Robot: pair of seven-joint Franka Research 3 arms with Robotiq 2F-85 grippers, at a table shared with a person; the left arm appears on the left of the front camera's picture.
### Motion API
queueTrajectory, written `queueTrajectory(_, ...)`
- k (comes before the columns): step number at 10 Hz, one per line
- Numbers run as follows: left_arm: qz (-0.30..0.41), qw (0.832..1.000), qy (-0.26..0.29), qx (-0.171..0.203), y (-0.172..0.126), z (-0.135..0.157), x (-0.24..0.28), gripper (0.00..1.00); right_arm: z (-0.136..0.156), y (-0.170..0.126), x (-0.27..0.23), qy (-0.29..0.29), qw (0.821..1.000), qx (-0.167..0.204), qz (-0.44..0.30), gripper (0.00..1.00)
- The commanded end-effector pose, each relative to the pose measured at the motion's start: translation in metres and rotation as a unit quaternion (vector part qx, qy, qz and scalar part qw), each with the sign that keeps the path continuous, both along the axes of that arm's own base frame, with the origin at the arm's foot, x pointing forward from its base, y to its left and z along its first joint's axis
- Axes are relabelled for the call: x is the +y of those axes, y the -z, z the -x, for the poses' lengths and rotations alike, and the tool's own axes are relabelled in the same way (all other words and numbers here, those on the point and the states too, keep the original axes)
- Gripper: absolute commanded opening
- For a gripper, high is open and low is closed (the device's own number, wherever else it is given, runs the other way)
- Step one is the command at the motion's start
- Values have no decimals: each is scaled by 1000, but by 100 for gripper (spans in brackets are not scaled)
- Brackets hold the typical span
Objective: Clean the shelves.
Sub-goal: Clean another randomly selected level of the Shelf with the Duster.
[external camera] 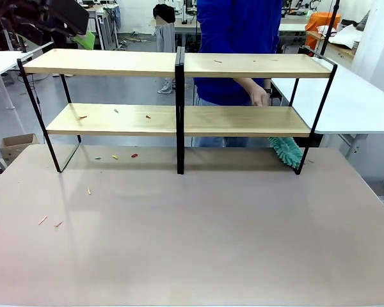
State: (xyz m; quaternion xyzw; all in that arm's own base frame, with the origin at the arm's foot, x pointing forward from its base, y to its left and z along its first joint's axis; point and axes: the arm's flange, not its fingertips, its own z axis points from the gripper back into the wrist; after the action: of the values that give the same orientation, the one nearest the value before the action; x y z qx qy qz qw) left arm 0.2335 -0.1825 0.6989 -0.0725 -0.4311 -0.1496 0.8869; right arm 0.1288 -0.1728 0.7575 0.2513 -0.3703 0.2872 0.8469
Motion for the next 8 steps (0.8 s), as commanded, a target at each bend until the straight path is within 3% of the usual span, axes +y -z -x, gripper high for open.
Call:
queueTrajectory(1,1,1000,-1,1,0,1,1,100,6,-4,-1,1,1000,-5,-1,13)
queueTrajectory(2,1,1000,-1,1,0,1,1,100,0,0,0,0,1000,0,0,13)
queueTrajectory(3,1,1000,-1,1,0,1,1,100,-1,9,44,-36,996,24,78,13)
queueTrajectory(4,1,1000,-1,1,0,1,1,100,-24,34,108,-80,983,80,145,13)
queueTrajectory(5,1,1000,-1,1,0,1,1,100,-46,71,166,-97,961,144,216,13)
queueTrajectory(6,1,1000,-1,1,0,1,1,100,-59,116,218,-116,924,204,303,13)
queueTrajectory(7,1,1000,-1,1,0,1,1,100,-54,143,249,-150,901,216,346,13)
queueTrajectory(8,1,1000,-1,1,0,1,1,100,-48,136,244,-130,914,185,337,13)
